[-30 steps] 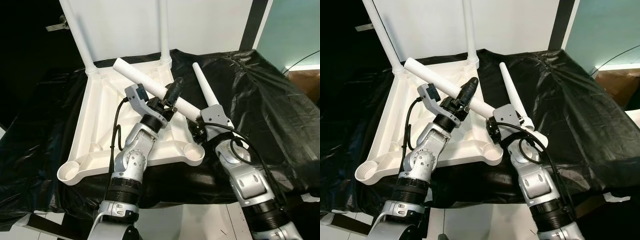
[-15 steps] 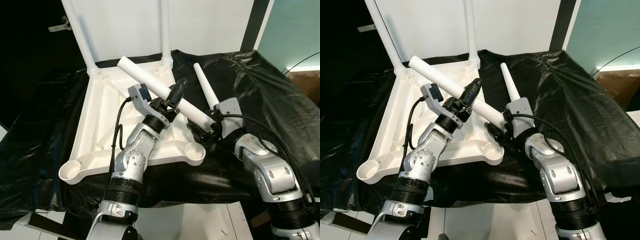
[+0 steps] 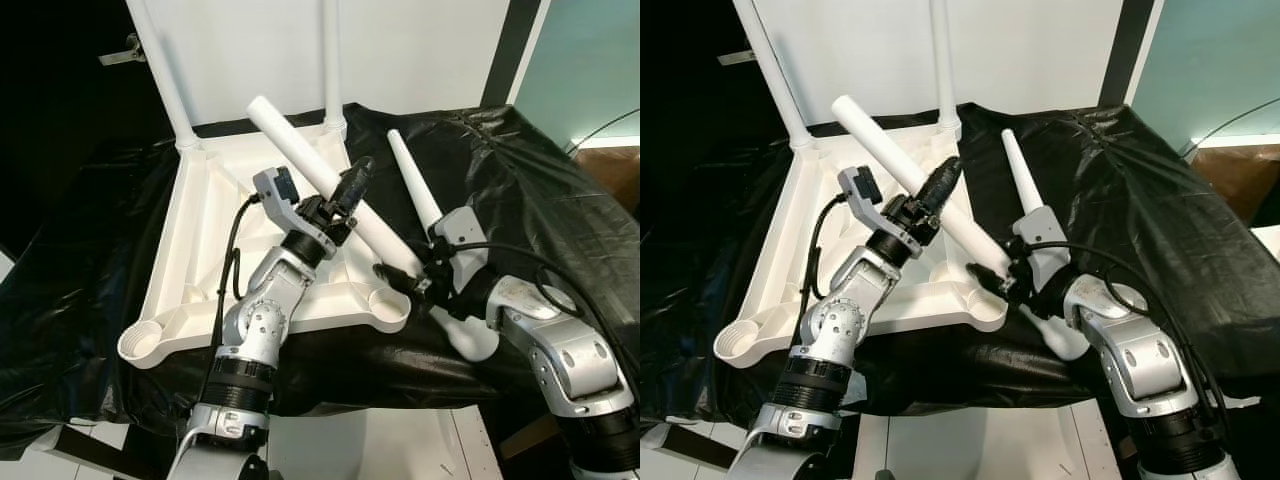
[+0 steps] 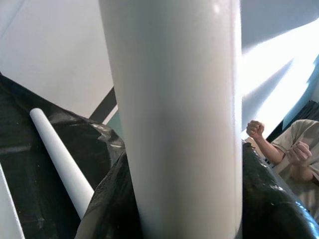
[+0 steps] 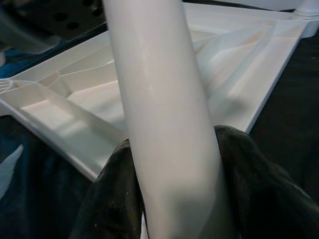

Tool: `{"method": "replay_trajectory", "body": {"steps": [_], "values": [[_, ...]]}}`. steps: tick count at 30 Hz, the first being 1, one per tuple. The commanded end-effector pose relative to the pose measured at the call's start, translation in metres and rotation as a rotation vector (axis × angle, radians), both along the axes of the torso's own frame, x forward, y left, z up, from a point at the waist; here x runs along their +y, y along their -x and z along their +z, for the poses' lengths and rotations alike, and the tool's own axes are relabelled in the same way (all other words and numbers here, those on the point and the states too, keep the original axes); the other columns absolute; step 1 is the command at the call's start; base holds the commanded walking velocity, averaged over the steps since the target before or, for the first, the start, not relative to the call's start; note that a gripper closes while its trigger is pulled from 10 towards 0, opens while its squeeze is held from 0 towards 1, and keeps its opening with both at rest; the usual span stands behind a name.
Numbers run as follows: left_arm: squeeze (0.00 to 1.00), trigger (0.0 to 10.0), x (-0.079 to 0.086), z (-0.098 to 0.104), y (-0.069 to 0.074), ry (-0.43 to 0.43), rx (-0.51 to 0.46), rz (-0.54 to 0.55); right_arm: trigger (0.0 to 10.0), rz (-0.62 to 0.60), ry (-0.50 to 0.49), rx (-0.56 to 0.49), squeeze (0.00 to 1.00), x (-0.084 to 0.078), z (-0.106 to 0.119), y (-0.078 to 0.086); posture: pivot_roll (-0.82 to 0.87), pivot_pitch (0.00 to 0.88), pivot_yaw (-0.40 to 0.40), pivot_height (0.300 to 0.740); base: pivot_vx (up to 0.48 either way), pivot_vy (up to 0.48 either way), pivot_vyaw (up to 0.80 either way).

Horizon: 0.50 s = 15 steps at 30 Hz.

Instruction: Building children table

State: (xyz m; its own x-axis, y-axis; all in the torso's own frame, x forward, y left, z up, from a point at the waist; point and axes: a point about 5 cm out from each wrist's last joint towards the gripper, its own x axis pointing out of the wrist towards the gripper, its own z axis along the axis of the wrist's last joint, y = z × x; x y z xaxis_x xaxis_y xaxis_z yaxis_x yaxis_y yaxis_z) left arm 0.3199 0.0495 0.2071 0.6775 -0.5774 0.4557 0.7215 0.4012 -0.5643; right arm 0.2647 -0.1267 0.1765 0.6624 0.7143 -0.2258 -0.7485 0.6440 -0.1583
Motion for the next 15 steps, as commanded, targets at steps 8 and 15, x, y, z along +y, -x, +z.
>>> {"method": "replay_trajectory", "body": {"steps": [8,15], "values": [[1.0,10.0,-0.011,0.01,0.009,-0.023,-0.189,-0.18,0.0,0.018,-0.034,0.153,0.0,0.019,-0.029,0.002,-0.13,0.004,0.084,0.74,0.0,0.0,0.0],[1.0,10.0,-0.008,0.012,0.005,-0.024,-0.173,-0.112,0.0,-0.119,-0.022,0.075,0.0,0.015,-0.023,-0.01,-0.13,0.01,0.088,0.74,0.0,0.0,0.0]]}}
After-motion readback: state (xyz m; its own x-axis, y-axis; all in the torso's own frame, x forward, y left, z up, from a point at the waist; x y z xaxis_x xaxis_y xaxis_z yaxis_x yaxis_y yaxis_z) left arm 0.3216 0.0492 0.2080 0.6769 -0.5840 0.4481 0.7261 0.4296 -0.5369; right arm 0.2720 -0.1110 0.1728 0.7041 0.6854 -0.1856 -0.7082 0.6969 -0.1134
